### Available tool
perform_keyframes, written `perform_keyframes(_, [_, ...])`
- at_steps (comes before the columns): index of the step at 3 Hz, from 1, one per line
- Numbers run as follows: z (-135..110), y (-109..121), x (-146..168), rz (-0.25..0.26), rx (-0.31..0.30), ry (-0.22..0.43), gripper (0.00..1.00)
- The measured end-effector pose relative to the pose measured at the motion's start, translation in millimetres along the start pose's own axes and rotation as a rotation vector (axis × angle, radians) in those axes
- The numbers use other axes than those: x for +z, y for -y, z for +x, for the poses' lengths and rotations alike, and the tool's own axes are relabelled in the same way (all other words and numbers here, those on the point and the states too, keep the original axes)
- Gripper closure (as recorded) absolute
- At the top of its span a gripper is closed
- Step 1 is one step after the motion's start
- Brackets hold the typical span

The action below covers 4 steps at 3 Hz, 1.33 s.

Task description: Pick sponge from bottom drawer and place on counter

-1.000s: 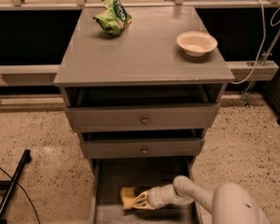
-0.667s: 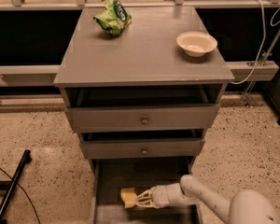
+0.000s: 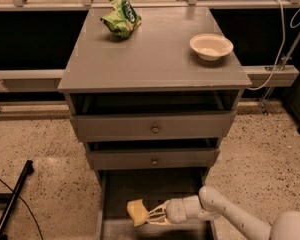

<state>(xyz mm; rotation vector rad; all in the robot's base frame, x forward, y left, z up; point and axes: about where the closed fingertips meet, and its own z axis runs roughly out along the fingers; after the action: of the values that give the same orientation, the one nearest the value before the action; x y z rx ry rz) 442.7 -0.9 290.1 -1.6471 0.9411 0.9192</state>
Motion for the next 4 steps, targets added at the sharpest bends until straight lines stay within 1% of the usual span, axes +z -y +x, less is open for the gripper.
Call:
perform_keyframes(1, [-54.9, 4.7, -20.3, 0.016, -0.17, 0.007, 1.0])
perform_keyframes(2, [-127.1, 11.7, -53.8, 0.042, -0.385, -0.047, 1.0])
perform_keyframes(3, [-203.9, 9.0, -91.6, 0.064, -0.562, -0.1, 1.0])
perform_keyframes(4, [-265.0, 41.0, -129.9, 0.078, -0.625, -0.161, 1.0])
